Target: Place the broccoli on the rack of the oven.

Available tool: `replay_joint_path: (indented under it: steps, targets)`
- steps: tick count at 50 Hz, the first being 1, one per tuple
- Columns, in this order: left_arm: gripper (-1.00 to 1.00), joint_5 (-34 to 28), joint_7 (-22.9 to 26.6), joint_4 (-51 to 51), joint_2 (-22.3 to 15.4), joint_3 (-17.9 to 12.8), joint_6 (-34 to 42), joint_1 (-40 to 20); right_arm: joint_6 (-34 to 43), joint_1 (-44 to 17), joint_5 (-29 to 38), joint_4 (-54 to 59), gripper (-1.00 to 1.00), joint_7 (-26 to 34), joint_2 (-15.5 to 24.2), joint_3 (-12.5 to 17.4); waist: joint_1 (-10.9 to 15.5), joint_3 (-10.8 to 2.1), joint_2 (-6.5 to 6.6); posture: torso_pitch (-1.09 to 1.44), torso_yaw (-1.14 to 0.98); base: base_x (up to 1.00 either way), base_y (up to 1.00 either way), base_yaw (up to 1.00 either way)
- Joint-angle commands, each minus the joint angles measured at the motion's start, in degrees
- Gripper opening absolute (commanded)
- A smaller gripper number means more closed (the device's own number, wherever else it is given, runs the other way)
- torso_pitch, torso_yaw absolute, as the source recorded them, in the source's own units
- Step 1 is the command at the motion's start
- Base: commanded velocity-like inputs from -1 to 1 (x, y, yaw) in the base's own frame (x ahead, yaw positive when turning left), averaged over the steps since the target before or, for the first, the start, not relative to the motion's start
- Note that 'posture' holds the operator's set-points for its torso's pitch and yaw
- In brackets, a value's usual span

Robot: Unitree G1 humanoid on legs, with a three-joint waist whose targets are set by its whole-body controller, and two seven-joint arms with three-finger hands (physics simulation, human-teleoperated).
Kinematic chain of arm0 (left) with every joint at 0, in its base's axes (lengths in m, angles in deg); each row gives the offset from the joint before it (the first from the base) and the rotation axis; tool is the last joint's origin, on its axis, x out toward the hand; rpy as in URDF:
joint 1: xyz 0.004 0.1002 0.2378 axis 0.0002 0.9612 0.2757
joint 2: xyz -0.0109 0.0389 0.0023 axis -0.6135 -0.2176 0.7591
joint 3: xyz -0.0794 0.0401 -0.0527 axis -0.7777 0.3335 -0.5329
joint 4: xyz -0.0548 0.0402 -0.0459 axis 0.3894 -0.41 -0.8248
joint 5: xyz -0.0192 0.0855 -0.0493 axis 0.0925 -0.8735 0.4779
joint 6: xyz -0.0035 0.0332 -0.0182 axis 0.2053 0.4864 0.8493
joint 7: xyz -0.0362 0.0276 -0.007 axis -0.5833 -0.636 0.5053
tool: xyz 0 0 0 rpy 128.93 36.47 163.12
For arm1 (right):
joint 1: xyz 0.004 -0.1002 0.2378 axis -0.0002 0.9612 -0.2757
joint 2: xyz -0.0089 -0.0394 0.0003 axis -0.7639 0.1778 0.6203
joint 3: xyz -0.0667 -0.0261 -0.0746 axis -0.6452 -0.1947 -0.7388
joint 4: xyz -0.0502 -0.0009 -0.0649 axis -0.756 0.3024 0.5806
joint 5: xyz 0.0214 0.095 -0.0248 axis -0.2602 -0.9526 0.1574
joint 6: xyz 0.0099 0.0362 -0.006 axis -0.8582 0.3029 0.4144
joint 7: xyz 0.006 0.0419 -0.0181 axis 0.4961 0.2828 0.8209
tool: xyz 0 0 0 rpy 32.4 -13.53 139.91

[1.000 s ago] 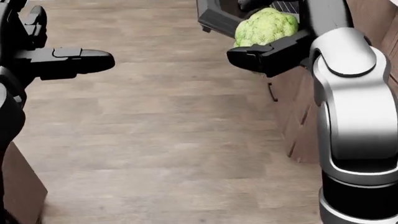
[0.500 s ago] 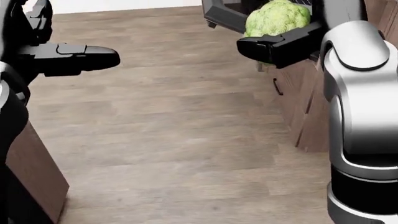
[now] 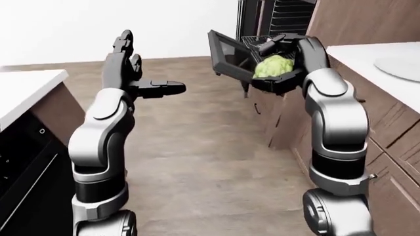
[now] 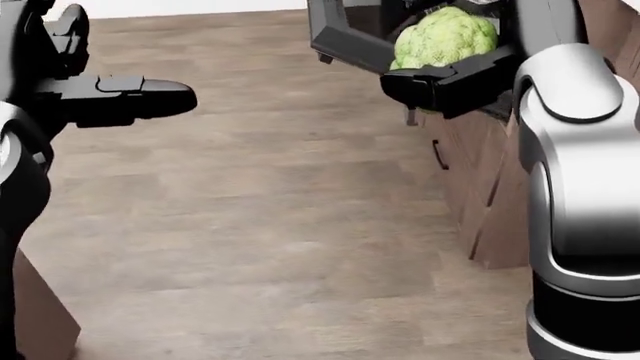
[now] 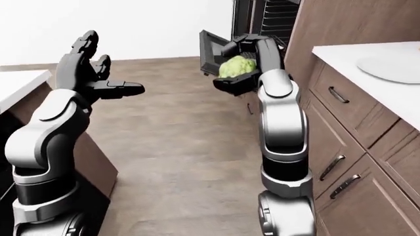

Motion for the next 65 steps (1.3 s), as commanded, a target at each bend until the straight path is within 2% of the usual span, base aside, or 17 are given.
replay_joint_path:
  steps: [1, 4, 6, 10, 16, 18, 20, 30, 33, 35, 39, 44, 46, 55, 59, 61, 65]
  targets:
    - [1.0, -0.3, -0.2, 1.3, -0.8, -0.9, -1.5, -1.5, -2.3, -2.2, -0.2, -1.7, -1.0, -0.2, 0.1, -0.2, 0.3, -1.44, -0.03, 0.0, 0.0, 0.62, -0.13, 0.0]
    - [1.0, -0.3, -0.2, 1.4, -0.8, -1.0, -1.6, -1.3, -2.3, -2.4, -0.2, -1.6, -1.0, -0.2, 0.1, -0.3, 0.0, -3.01, 3.17, 0.0, 0.0, 0.62, -0.12, 0.0]
    - [1.0, -0.4, 0.0, 0.8, -0.8, -1.0, -2.1, -1.3, -2.2, -2.5, -0.2, -1.6, -1.0, -0.2, 0.2, -0.3, 0.0, -0.39, 3.38, 0.0, 0.0, 0.62, -0.12, 0.0]
    - [1.0, -0.3, 0.0, 0.8, -0.9, -1.0, -2.1, -1.4, -2.0, -2.7, -0.1, -1.7, -1.0, -0.2, 0.2, -0.4, 1.3, -1.69, 2.52, 0.0, 0.0, 0.62, -0.12, 0.0]
    - [1.0, -0.3, -0.1, 1.0, -0.8, -0.9, -1.9, -1.4, -1.6, -2.7, -0.2, -2.3, -1.0, 0.1, 0.3, -0.2, 3.0, -2.37, -1.1, 0.0, 0.0, 0.62, -0.12, 0.0]
    - [1.0, -0.4, -0.2, 1.0, -0.7, -0.8, -1.9, -1.5, -1.4, -2.8, -0.2, -2.4, -1.0, 0.1, 0.4, -0.2, 2.5, -3.27, -5.2, 0.0, 0.0, 0.62, -0.12, 0.0]
    - [1.0, -0.4, -0.2, 0.9, -0.7, -0.7, -1.9, -1.6, -1.4, -2.8, -0.2, -2.4, -1.0, 0.1, 0.4, -0.2, 2.8, -0.26, -4.64, 0.0, 0.0, 0.61, -0.12, 0.0]
    - [1.0, -0.4, -0.2, 1.3, -0.8, -0.8, -0.8, -2.4, -1.2, -3.3, -0.3, -2.2, -1.0, -0.1, 0.5, 0.0, 0.4, -2.04, -1.26, 0.0, 0.0, 0.62, -0.12, 0.0]
    - [1.0, -0.4, -0.1, 1.1, -0.9, -0.8, -1.1, -2.2, -1.2, -3.5, -0.4, -2.1, -1.0, -0.2, 0.6, 0.0, 0.9, -3.17, 3.15, 0.0, 0.0, 0.62, -0.12, 0.0]
    - [1.0, -0.4, -0.2, 1.4, -0.8, -0.8, -0.9, -2.3, -1.0, -3.6, -0.4, -2.1, -1.0, -0.2, 0.7, 0.0, 0.4, -0.13, 2.17, 0.0, 0.0, 0.62, -0.12, 0.0]
    - [1.0, -0.4, -0.1, 0.9, -0.8, -0.9, -1.6, -2.0, -1.4, -3.3, -0.4, -2.1, -1.0, -0.4, 0.6, 0.0, 1.4, -1.74, 2.48, 0.0, 0.0, 0.62, -0.12, 0.0]
    - [1.0, -0.4, -0.1, 1.0, -0.7, -0.8, -1.6, -1.9, -1.7, -3.1, -0.8, -2.4, -1.0, -0.8, 0.4, 0.3, 1.5, -1.59, -0.78, 0.0, 0.0, 0.19, -0.03, 0.0]
    - [1.0, -0.3, -0.2, 1.2, -0.7, -0.8, -1.4, -1.8, -1.6, -2.8, -1.0, -2.5, -1.0, -1.0, 0.4, 0.2, 1.8, -2.36, -6.5, 0.0, 0.0, 0.0, 0.0, 0.0]
    - [1.0, -0.3, -0.2, 1.4, -0.7, -0.9, -1.4, -1.6, -1.0, -3.0, -1.1, -2.5, -1.0, -0.9, 0.4, 0.0, 1.0, -2.4, -0.99, 0.0, 0.0, 0.16, 0.0, 0.0]
    - [1.0, -0.4, -0.1, 1.0, -0.9, -0.9, -1.6, -1.8, -1.7, -3.3, -1.2, -1.8, -1.0, -1.1, 0.6, 0.1, 0.6, -5.2, 4.71, 0.0, 0.0, 0.21, 0.0, 0.0]
    - [1.0, -0.4, -0.1, 1.2, -0.9, -0.9, -1.4, -1.8, -1.8, -3.3, -1.2, -1.8, -1.0, -1.3, 0.7, 0.2, 1.4, -1.46, 3.77, 0.0, 0.0, 0.07, 0.0, 0.0]
    - [1.0, -0.4, -0.1, 1.1, -0.8, -0.8, -1.4, -1.9, -1.0, -3.9, -1.3, -1.8, -1.0, -1.6, 0.7, 0.3, 1.0, -2.64, 1.86, 0.0, 0.0, 0.0, -0.05, 0.0]
